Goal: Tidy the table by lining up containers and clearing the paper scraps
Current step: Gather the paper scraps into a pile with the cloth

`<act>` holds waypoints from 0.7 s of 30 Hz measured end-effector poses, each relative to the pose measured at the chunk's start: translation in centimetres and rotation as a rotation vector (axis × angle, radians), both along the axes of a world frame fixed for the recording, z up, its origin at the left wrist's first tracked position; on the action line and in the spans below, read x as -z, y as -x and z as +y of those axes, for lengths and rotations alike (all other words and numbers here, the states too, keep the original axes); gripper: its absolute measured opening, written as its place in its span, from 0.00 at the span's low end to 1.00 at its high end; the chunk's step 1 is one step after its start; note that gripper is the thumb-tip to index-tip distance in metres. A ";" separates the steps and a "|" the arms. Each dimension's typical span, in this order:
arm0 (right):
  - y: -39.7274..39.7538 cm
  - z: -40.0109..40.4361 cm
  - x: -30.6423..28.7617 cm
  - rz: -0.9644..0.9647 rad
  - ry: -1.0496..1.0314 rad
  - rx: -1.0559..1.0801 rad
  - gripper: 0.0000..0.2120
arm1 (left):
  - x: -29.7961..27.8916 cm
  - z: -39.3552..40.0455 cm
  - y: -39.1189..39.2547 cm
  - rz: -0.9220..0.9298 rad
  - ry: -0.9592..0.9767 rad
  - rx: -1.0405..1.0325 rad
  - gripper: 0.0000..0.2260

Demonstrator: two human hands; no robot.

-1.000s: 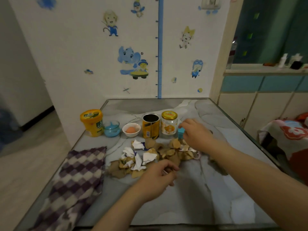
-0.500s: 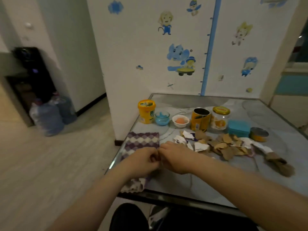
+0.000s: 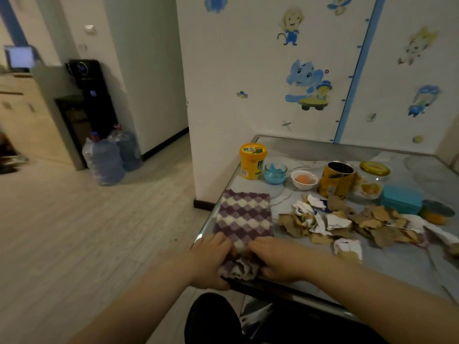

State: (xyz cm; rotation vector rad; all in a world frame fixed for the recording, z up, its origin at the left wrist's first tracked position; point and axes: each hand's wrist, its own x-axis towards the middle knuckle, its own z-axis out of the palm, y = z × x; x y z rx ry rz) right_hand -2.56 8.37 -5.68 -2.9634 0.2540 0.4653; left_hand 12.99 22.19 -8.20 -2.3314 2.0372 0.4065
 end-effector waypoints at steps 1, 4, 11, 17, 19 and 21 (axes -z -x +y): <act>0.0 0.0 0.2 -0.003 -0.011 0.024 0.15 | 0.0 -0.1 0.1 -0.026 0.022 0.015 0.28; -0.1 -0.1 0.3 0.002 -0.091 0.091 0.16 | -0.6 -0.6 0.3 -0.074 0.016 0.047 0.25; 0.1 -1.3 -0.5 -0.087 -0.106 0.062 0.11 | -3.0 -1.2 -0.7 0.122 -0.096 0.011 0.15; 0.0 -2.6 -1.9 -0.216 -0.488 0.296 0.07 | -5.1 -2.4 -1.9 0.279 -0.003 -0.102 0.02; -0.3 -3.4 -2.2 -0.315 -0.566 0.407 0.07 | -6.0 -3.0 -2.6 0.381 0.070 -0.163 0.05; -1.3 -4.7 -2.6 -0.420 -0.669 0.541 0.09 | -6.7 -4.4 -3.6 0.460 0.179 -0.242 0.03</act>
